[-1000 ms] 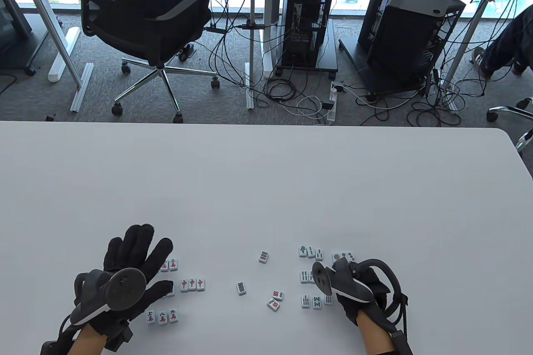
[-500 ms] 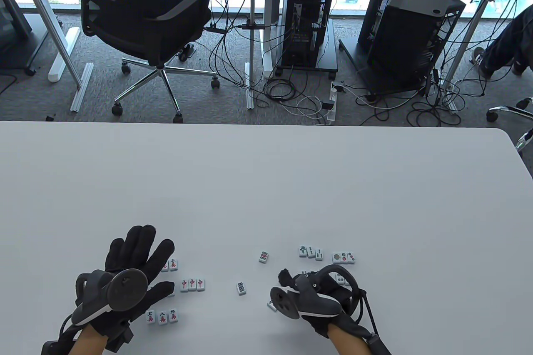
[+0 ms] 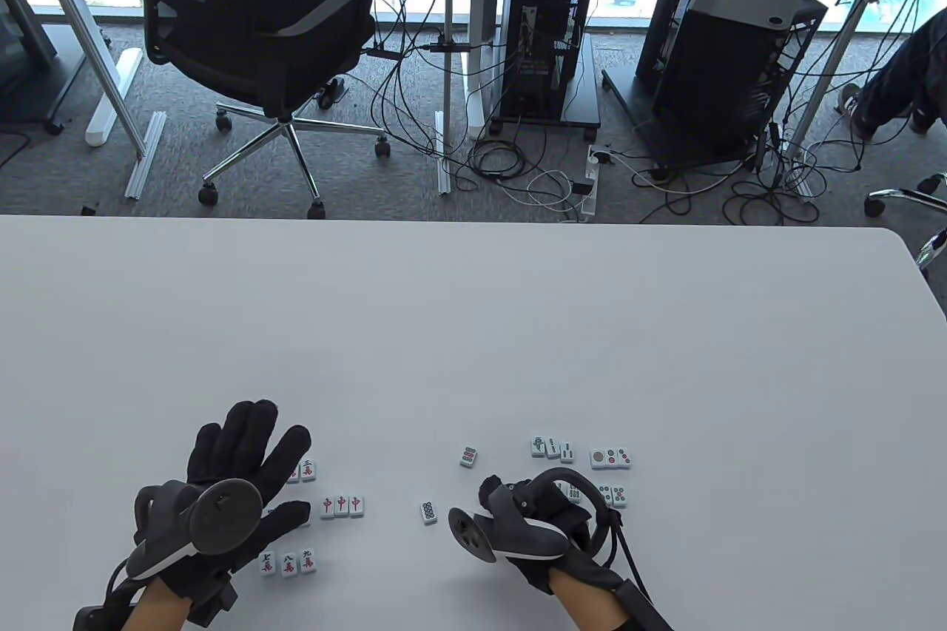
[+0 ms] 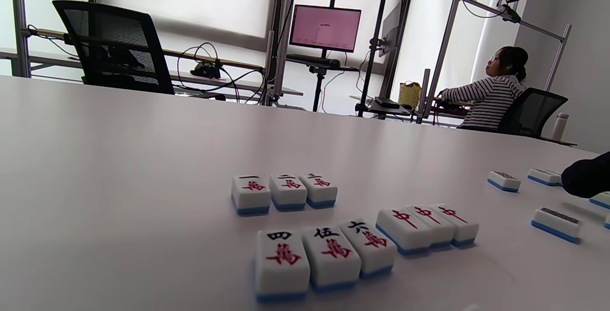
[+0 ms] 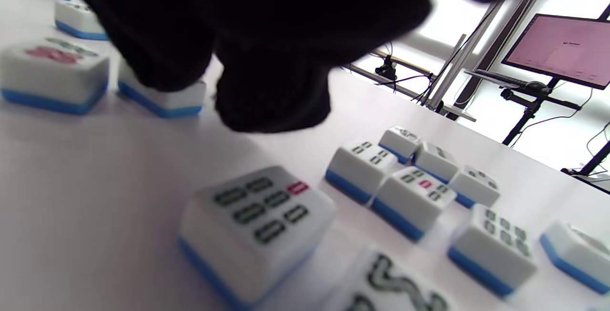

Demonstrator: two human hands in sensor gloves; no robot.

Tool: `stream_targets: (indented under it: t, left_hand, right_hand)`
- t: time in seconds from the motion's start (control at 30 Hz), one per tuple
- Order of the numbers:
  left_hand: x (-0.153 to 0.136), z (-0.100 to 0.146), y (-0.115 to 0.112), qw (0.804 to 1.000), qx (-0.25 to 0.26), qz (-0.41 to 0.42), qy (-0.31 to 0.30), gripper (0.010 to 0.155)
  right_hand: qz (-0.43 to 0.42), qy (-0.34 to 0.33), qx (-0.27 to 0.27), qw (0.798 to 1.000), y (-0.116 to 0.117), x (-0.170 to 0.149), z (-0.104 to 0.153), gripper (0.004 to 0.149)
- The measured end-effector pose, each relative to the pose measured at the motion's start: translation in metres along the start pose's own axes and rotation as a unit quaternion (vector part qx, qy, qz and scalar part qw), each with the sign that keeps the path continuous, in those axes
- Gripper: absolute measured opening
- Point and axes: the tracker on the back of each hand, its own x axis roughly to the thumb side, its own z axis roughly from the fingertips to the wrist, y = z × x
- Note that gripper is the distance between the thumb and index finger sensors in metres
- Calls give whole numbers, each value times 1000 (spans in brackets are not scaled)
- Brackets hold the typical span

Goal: Mahjong suit sorting

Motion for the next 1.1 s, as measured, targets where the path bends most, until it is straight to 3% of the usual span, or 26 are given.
stream_targets:
  t: [0.17, 0.43, 0.77, 1.1]
  left_hand:
    - [1, 0, 0, 1000, -2, -2, 0, 82]
    - [0, 0, 0, 1000, -2, 0, 0, 82]
    - [0, 0, 0, 1000, -3, -1, 0, 82]
    - [0, 0, 0, 1000, -3, -1, 1, 82]
  right_hand:
    - [19, 47, -14, 999, -3, -1, -5, 53]
    - [-60, 78, 110, 989, -7, 1, -19, 57]
    - [-83, 87, 112, 986, -4, -4, -27, 50]
    - [-81, 90, 139, 983, -2, -5, -28, 59]
